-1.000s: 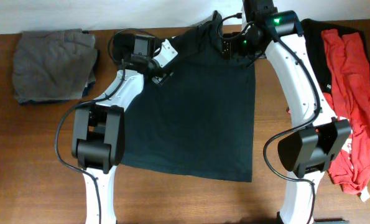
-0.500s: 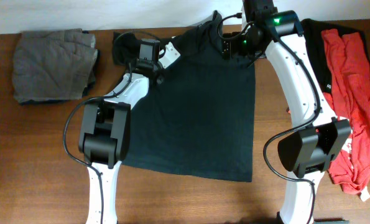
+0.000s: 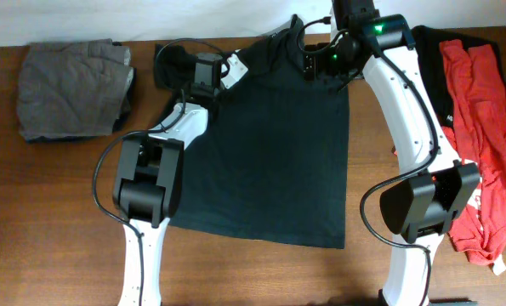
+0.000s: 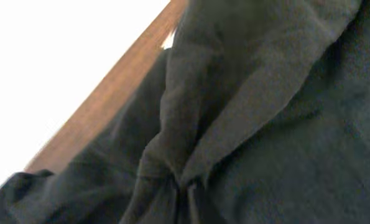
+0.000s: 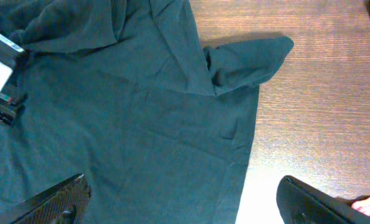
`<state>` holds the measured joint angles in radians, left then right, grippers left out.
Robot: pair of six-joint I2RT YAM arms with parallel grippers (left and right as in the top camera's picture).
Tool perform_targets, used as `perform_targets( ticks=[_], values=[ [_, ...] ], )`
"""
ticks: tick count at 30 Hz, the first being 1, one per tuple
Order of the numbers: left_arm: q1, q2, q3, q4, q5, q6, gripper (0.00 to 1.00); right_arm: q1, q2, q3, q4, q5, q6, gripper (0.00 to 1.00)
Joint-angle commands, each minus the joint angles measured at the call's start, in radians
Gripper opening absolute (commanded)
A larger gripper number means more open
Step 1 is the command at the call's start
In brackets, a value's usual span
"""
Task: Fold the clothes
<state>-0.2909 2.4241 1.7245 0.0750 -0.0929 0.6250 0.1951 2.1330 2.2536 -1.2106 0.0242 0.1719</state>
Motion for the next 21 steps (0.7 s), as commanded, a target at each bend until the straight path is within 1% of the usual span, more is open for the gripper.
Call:
perform_targets(
  ticks=[1,4,7,9,11,13,16,17,18,19,20,21],
  values=[
    [-0.028,0.015,0.008,0.053,-0.176,-0.011,0.01,0.001,0.0,0.001,0.003,-0.006,-0.006,1.0],
    [-0.026,0.009,0.044,0.061,-0.204,-0.021,0.0,0.001,0.0,0.001,0.01,-0.006,-0.006,1.0],
    [-0.018,0.008,0.096,0.087,-0.274,-0.08,0.0,0.001,0.0,0.001,0.014,-0.007,-0.006,0.99],
    [-0.009,0.008,0.126,0.131,-0.278,-0.094,0.0,0.001,0.0,0.001,0.014,-0.018,-0.006,0.99],
    [0.002,0.008,0.138,0.218,-0.278,-0.108,0.0,0.001,0.0,0.001,0.014,-0.022,-0.006,1.0],
    [0.023,0.009,0.138,0.384,-0.278,-0.127,0.0,0.001,0.0,0.001,0.014,-0.026,-0.006,0.99],
    [0.05,0.009,0.142,0.554,-0.26,-0.154,0.0,0.001,0.0,0.001,0.012,-0.025,-0.007,0.99],
    [0.053,0.009,0.143,0.563,-0.24,-0.154,0.06,0.001,0.0,0.001,0.012,-0.025,-0.007,0.99],
    [0.06,0.009,0.143,0.566,-0.204,-0.154,0.32,0.001,0.0,0.001,0.012,-0.025,-0.006,0.99],
    [0.064,0.009,0.143,0.566,-0.189,-0.154,0.61,0.001,0.0,0.001,0.012,-0.025,-0.006,0.99],
    [0.066,0.009,0.143,0.559,-0.182,-0.154,0.99,0.001,0.0,0.001,0.012,-0.026,-0.006,1.0],
    [0.07,0.009,0.143,0.542,-0.184,-0.161,0.99,0.001,0.0,0.001,0.012,-0.026,-0.006,0.99]
  ],
)
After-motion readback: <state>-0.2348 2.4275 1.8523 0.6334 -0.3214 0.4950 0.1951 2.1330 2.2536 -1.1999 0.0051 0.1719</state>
